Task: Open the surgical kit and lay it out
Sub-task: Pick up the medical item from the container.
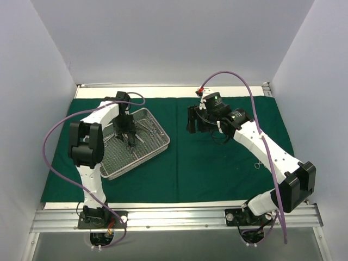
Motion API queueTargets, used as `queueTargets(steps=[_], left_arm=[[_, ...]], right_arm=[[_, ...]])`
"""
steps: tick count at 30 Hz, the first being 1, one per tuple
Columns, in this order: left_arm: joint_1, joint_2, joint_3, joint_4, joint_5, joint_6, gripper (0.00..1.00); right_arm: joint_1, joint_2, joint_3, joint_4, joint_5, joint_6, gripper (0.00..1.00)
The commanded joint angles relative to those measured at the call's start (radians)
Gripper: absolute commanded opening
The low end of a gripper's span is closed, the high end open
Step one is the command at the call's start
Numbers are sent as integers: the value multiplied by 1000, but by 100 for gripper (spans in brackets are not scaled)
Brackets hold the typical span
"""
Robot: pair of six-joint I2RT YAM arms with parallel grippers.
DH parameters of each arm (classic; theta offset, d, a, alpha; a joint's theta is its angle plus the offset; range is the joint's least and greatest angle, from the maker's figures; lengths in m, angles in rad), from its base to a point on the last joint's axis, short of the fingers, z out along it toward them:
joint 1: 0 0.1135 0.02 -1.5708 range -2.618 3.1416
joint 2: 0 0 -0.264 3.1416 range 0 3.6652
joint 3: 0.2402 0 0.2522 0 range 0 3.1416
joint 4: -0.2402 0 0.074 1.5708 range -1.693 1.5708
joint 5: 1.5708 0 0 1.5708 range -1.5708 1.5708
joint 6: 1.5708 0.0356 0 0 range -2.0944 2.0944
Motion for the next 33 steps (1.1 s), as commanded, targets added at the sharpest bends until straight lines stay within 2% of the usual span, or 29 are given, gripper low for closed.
queueTargets(steps=[1,5,8,10,12,16,26,33], left_arm=[[2,41,60,-3,-29,-36,61],[10,83,40,-1,-60,-56,57],[24,107,5,8,-60,-63,46],[42,130,-16,16,-49,-65,35],[48,145,-27,26,-20,-63,29],[48,124,-33,46,28,-33,3],[47,-141,-1,-21,196,71,2],[48,-301,-21,-50,379,108,2]], right_arm=[[4,-19,24,-16,-2,-14,65],[5,-14,23,-14,-6,-25,65],[5,-13,30,-22,-6,-35,65],[4,-16,32,-31,1,-46,65],[2,-16,36,-36,9,-51,65],[2,-11,50,-45,14,-58,65],[-52,143,171,-39,-239,-100,65],[-55,232,181,159,-544,12,63]])
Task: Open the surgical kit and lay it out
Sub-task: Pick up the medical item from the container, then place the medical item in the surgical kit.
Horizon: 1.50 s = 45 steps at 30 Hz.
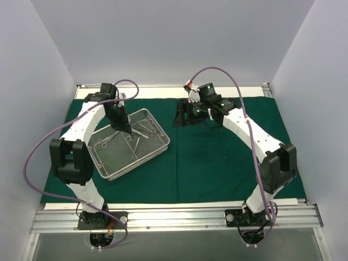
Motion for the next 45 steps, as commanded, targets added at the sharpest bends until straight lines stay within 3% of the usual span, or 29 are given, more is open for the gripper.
queueTargets(steps=[1,3,5,10,15,25,34,45], left_arm=[[1,-121,-8,-12,159,38,2],[1,-155,-34,21,280,27,2],[-6,-213,-65,49,349,-12,2],[-46,-330,-145,223,544,-117,2],[-75,-403,-214,389,632,-237,2],[-97,-448,-269,578,724,-372,2],[-103,-447,-269,574,728,-376,2],[-108,-451,-291,609,758,-387,2]], right_arm=[[4,33,24,173,-232,82,64],[6,49,7,255,-349,180,64],[12,54,-33,446,-428,322,64],[24,57,-146,1001,-533,654,63],[41,82,-215,1325,-571,871,59],[46,48,-232,1200,-562,790,57],[43,42,-217,1095,-565,707,56],[43,48,-231,1165,-594,747,48]])
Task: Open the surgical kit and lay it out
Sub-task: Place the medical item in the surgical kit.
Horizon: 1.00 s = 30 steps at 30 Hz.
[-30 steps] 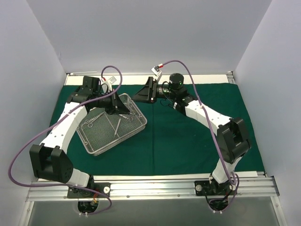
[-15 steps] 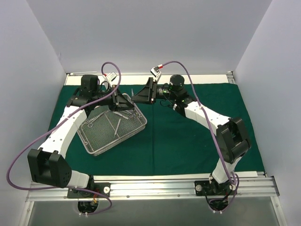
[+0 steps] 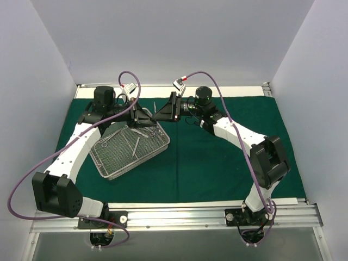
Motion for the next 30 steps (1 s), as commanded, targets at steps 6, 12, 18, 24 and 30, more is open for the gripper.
queueTargets(steps=[6,12,18,24,30], left_arm=[[-8,-52,-43,125,65,-38,2],[-11,-55,-44,139,75,-46,2],[-11,-57,-47,150,81,-50,2],[-10,-57,-44,128,65,-35,2],[-7,-58,-39,67,26,-1,25]], right_arm=[[7,-24,-7,190,-55,83,38],[8,-11,-19,283,-70,152,26],[8,-1,-28,336,-81,189,12],[12,-9,-45,338,-78,201,0],[8,-38,5,30,-32,2,0]])
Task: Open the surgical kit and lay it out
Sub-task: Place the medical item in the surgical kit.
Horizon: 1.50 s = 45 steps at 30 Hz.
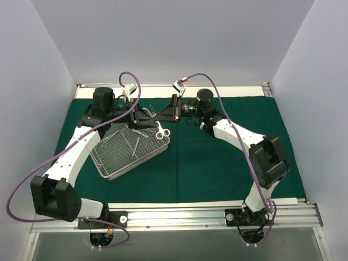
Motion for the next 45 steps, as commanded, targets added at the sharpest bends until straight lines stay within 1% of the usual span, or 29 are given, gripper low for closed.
queueTargets(steps=[1,2,4,5,6,7,8,9,10,11,12,13,15,16,18,19,21,22,23,26,27,30,32,36,40,45], left_arm=[[3,-25,13,-80,-52,81,43],[6,-28,28,-116,-74,106,48],[18,-31,41,-204,-143,162,55],[20,-32,51,-229,-163,181,57],[20,-35,56,-254,-202,198,57],[18,-39,56,-277,-218,212,58],[18,-45,53,-291,-232,216,59],[18,-46,55,-303,-249,225,59],[15,-48,58,-340,-297,242,59],[10,-52,58,-351,-318,251,59],[9,-55,58,-360,-330,261,59],[7,-58,59,-369,-350,288,59],[3,-62,65,-390,-393,327,59],[1,-60,71,-421,-411,371,59],[3,-46,76,-444,-456,417,59],[3,-42,76,-459,-468,455,59],[9,-28,73,-476,-503,479,58],[10,-23,72,-483,-506,497,58],[12,-20,55,-478,-505,505,58],[24,-28,-2,-441,-481,509,58],[32,-31,-17,-432,-447,509,58],[69,-39,-48,-417,-412,526,58],[86,-42,-56,-409,-385,534,58],[84,-35,-57,-383,-330,511,58],[76,-31,-51,-381,-324,502,58],[78,-28,-59,-363,-304,482,58]], right_arm=[[1,-49,64,-288,21,-168,0],[-4,-51,109,-384,58,-288,0],[-11,-52,171,-600,114,-435,0],[-21,-48,214,-768,140,-491,0],[-27,-48,226,-826,182,-573,0],[-36,-54,225,-913,199,-592,0],[-72,-72,216,-957,216,-611,0],[-97,-86,193,-1001,278,-663,0],[-128,-116,176,-1094,314,-694,0],[-164,-126,161,-1159,349,-736,0],[-248,-135,124,-1214,389,-778,0],[-295,-164,96,-1277,427,-856,0],[-404,-199,41,-1319,467,-929,0],[-416,-213,7,-1360,549,-993,0],[-430,-235,-33,-1371,584,-1038,0],[-468,-246,-68,-1377,610,-1050,0],[-522,-270,-99,-1371,651,-1095,0],[-559,-246,-85,-1405,676,-1113,0],[-585,-227,-56,-1416,702,-1163,0],[-614,-151,-34,-1437,751,-1196,0],[-625,-141,-41,-1431,753,-1202,0],[-657,-115,-67,-1414,789,-1231,0],[-671,-106,-83,-1385,774,-1244,0],[-692,-85,-116,-1351,744,-1251,0],[-703,-72,-128,-1339,692,-1250,0],[-711,-59,-128,-1341,673,-1257,0]])
